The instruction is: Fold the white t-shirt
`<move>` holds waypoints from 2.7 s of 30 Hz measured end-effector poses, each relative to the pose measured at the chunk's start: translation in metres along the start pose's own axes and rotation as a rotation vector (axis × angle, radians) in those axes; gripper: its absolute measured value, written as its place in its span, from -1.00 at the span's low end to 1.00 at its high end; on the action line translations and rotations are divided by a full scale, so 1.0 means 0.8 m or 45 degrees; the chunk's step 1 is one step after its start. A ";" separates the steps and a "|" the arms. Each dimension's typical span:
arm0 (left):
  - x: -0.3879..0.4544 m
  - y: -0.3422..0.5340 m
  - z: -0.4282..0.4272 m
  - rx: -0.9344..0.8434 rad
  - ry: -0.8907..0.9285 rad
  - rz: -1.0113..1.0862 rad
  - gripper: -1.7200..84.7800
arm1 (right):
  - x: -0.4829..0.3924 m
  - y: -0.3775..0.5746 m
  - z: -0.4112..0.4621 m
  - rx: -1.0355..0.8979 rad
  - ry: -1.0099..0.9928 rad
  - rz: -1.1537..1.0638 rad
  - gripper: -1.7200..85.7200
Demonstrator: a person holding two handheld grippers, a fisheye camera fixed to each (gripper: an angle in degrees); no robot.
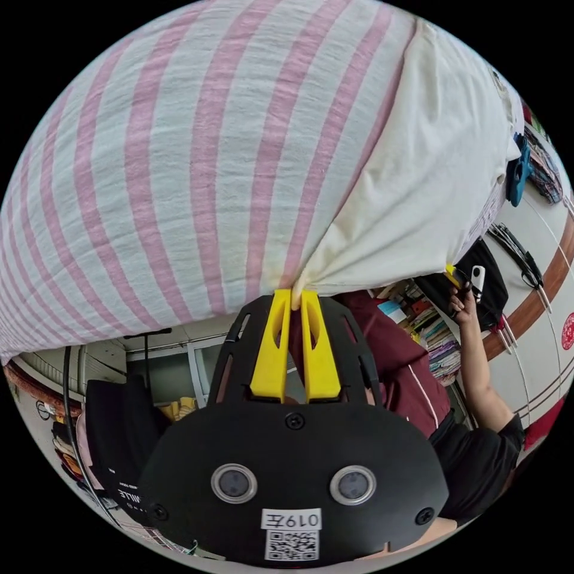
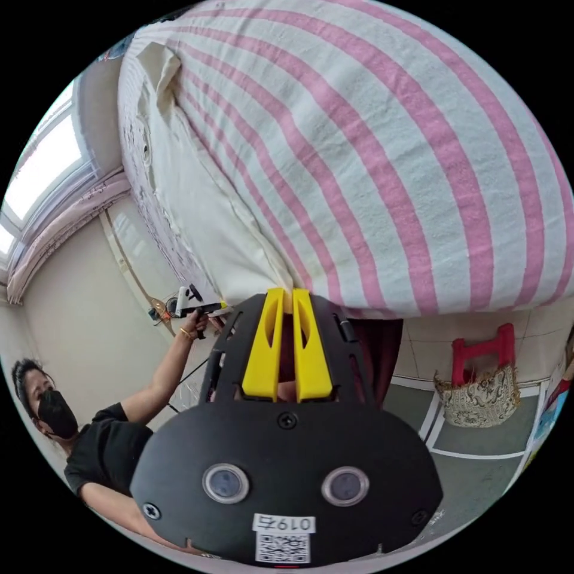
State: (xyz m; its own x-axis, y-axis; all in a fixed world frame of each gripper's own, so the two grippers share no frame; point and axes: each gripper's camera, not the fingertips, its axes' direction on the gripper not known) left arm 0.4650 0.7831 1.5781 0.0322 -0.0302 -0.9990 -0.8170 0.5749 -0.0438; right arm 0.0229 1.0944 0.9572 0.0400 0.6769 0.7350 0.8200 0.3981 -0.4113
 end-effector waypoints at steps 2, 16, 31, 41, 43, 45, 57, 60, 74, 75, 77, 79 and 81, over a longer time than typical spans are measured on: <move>0.008 -0.004 0.016 -0.039 -0.030 0.027 -0.91 | -0.006 0.008 0.007 0.005 0.032 -0.085 -0.83; 0.093 0.067 0.098 0.408 0.006 0.581 -0.94 | -0.180 0.159 0.090 0.136 0.961 -0.977 -0.98; 0.288 -0.011 0.273 0.614 -0.793 0.877 -0.94 | -0.281 0.186 0.263 0.081 1.506 -1.380 -0.98; 0.302 -0.047 0.329 0.559 -0.677 0.824 -0.94 | -0.316 0.197 0.278 0.059 1.472 -1.333 -0.98; 0.303 -0.052 0.335 0.541 -0.647 0.841 -0.95 | -0.331 0.202 0.284 -0.014 1.538 -1.382 -0.98; 0.312 -0.050 0.344 0.548 -0.712 0.907 -0.95 | -0.339 0.211 0.282 -0.002 1.535 -1.445 -0.98; 0.372 0.009 0.441 0.696 -1.301 1.457 -0.94 | -0.364 0.304 0.275 0.027 1.670 -1.859 -0.72; 0.377 0.003 0.461 0.677 -1.354 1.521 -0.94 | -0.361 0.311 0.287 0.003 1.761 -1.979 -0.74; 0.364 -0.077 0.422 0.446 -0.747 1.324 -0.94 | -0.404 0.191 0.203 -0.289 0.873 -1.278 -0.98; 0.359 -0.084 0.413 0.451 -0.660 1.282 -0.94 | -0.404 0.175 0.188 -0.270 0.752 -1.203 -0.98; 0.340 -0.106 0.388 0.483 -0.430 1.122 -0.94 | -0.402 0.157 0.175 -0.243 0.665 -1.120 -0.98; 0.331 -0.116 0.377 0.517 -0.345 1.069 -0.94 | -0.403 0.150 0.171 -0.222 0.648 -1.107 -0.98; 0.325 -0.127 0.375 0.487 -0.294 1.026 -0.94 | -0.403 0.151 0.175 -0.218 0.712 -1.099 -0.98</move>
State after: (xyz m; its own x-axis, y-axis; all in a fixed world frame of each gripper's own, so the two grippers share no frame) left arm 0.7290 0.9622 1.3212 -0.3164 0.6368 -0.7031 -0.3979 0.5838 0.7078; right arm 0.0292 1.0108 0.5951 -0.3752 -0.1966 0.9058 0.7638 0.4880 0.4224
